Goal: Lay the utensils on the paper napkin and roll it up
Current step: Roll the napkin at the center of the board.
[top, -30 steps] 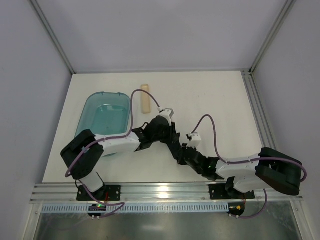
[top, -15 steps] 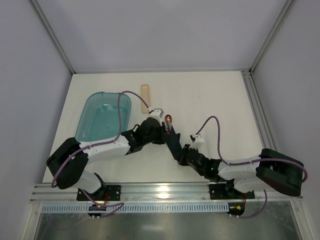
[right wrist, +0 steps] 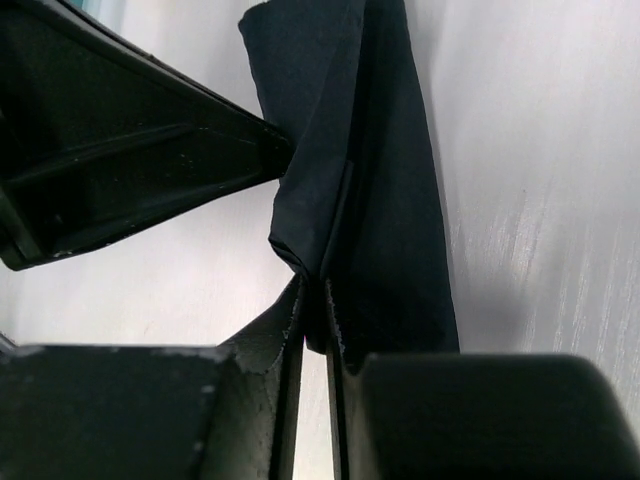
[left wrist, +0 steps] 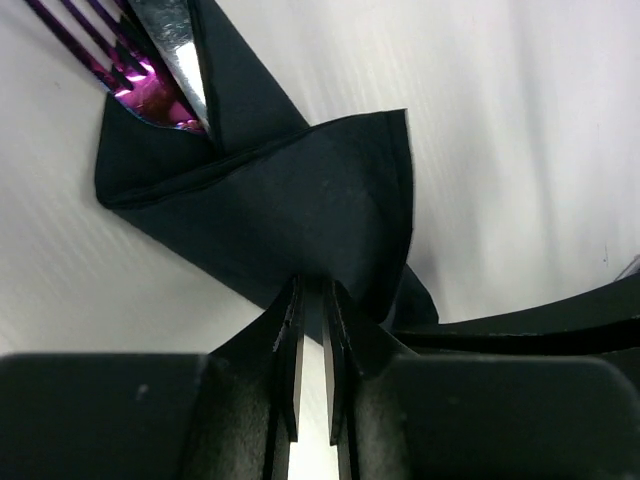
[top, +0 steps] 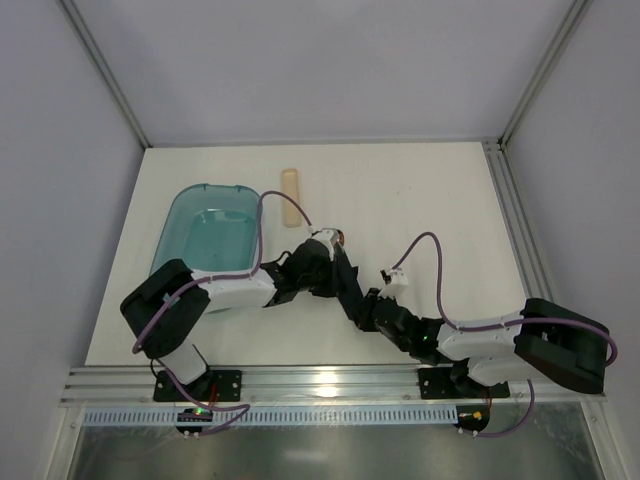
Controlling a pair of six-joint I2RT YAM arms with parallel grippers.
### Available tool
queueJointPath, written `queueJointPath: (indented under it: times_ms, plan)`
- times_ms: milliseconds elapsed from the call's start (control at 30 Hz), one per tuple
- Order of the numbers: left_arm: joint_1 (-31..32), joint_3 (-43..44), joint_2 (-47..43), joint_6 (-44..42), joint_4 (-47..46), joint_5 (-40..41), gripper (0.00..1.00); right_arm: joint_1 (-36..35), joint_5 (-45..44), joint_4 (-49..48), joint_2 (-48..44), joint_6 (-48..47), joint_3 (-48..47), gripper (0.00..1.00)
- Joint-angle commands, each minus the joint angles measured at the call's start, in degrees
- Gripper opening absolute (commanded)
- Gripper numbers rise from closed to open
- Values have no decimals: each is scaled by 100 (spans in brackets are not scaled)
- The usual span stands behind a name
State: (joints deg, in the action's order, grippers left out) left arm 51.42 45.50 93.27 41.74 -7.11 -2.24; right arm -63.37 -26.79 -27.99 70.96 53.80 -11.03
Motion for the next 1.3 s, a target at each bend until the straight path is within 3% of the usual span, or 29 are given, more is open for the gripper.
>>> queueJointPath:
  times_ms: [0, 167, 267, 500, 767, 1067, 1267]
  plan:
    - [26, 258, 103, 36, -448, -320, 16, 1, -116, -182, -161, -62, -75, 16]
    - [52, 390, 261, -7, -528, -470, 16, 1, -265, 407, -416, -282, -312, 38]
    - [79, 460, 323, -16, -537, -505, 16, 1, -327, 575, -469, -388, -382, 46]
    - [105, 610, 437, -16, -510, -558, 15, 0, -327, 785, -338, -695, -646, 57]
    - [105, 689, 569, 19, -493, -541, 15, 1, -397, 1014, 67, -827, -1067, 62]
    - [96, 777, 639, 28, -396, -488, 15, -8, -723, 2130, 611, -643, -1726, 62]
    - [105, 803, 648, 1, -378, -479, 15, -157, -924, 2517, 604, -599, -1877, 55]
